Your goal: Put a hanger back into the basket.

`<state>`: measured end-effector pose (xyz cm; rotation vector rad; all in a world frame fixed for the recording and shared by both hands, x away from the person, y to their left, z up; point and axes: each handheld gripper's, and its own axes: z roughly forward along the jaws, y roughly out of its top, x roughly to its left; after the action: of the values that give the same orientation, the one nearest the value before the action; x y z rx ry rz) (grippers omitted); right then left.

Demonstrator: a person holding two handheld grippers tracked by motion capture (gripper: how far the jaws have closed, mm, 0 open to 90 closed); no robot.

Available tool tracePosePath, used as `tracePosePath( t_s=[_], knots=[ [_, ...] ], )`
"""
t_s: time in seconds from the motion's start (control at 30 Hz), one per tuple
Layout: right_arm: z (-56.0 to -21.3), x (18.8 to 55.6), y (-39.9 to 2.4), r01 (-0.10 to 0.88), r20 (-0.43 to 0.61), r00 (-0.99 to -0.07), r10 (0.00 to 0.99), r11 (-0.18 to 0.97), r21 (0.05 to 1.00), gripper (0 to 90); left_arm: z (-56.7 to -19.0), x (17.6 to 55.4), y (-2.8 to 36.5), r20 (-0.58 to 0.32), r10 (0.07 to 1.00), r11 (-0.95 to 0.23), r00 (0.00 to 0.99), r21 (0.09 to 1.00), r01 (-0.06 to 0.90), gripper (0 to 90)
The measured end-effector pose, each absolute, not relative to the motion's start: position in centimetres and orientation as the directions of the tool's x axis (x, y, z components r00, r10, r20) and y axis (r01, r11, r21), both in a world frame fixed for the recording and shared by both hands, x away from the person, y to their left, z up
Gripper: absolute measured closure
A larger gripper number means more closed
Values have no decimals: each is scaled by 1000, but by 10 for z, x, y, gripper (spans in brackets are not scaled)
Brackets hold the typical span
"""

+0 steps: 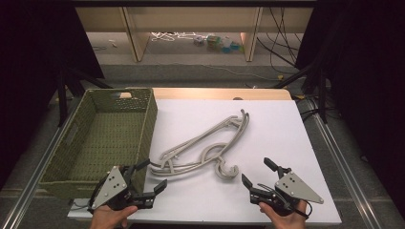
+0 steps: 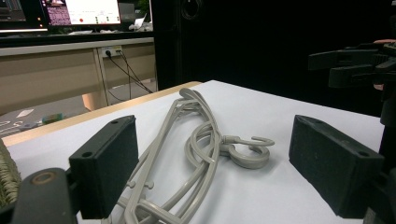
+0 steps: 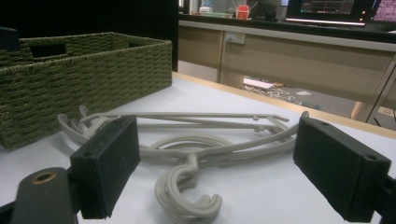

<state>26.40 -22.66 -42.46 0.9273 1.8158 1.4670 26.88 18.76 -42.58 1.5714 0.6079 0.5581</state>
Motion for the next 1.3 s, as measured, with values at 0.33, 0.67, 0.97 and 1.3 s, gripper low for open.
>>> tracePosePath(
  t_s=[0.33, 0.67, 0.97, 1.3],
  knots=[
    [-424, 264, -227, 135, -33, -559, 829, 130, 982, 155, -426, 269, 186, 13, 670, -83, 742, 995, 58, 157],
    [-424, 264, -228, 145, -33, -561, 827, 137, 980, 155, -427, 269, 184, 7, 665, -85, 747, 994, 66, 158],
    [-424, 264, -227, 136, -33, -562, 826, 132, 982, 155, -427, 269, 184, 28, 660, -104, 751, 993, 55, 157],
    [-425, 266, -227, 124, -34, -564, 825, 125, 984, 156, -427, 274, 177, 24, 661, -101, 750, 993, 58, 159]
  ],
)
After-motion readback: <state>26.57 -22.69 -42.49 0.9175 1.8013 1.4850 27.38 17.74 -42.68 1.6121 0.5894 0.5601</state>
